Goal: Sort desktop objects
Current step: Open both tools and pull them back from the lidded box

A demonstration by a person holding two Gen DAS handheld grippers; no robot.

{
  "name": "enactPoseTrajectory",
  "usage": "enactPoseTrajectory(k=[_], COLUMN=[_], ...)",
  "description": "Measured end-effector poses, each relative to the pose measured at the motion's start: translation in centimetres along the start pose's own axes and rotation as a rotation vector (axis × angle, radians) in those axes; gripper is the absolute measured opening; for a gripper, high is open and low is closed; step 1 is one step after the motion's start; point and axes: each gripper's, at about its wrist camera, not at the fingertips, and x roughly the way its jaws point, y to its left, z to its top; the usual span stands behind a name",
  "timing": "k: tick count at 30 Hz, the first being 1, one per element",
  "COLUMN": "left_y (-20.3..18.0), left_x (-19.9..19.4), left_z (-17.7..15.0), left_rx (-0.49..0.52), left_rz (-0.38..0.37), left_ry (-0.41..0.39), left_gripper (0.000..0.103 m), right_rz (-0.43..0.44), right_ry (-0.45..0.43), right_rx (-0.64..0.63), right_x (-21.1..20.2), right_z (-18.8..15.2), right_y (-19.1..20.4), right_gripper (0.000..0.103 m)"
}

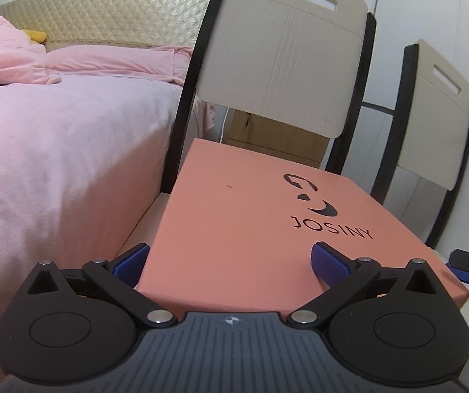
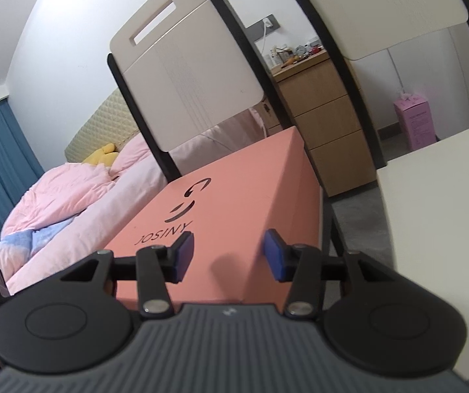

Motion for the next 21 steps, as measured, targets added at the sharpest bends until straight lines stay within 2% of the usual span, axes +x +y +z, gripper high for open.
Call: enactPoseTrajectory(k=[6, 12, 15, 18, 21], left_y=[0.1, -0.5, -0.7, -1.1, -1.1], left_x=[1.9, 2.8, 2.4, 1.1, -0.7], left_z=[1.0, 1.3, 1.4, 1.3, 1.3], left_rx=[-0.008, 0.062, 0.081, 0.105, 0.087], left_rz=[0.028, 0.071, 0.074, 0.081, 0.061], left_ry=[0.004, -0.045, -0.041, -0.058, -0.079], left_gripper=[0.103, 0.103, 0.103, 0.103, 0.103], right_rz=[-0.017, -0.045, -0.063, -0.093, -0.112], right_ry=[-0.013, -0.006, -0.005, -0.010, -0.040], right_rx=[-0.007, -0.044, -0.053, -0.097, -0.149], right_x=[1.2, 2.4, 2.4, 2.0, 0.8], right_z=[0.5, 0.7, 0.8, 0.7, 0.6], right_y=[-0.2, 0.0, 0.0, 0.6, 1.8], right_gripper=[0.049, 0.038, 0.034, 0.033, 0.033])
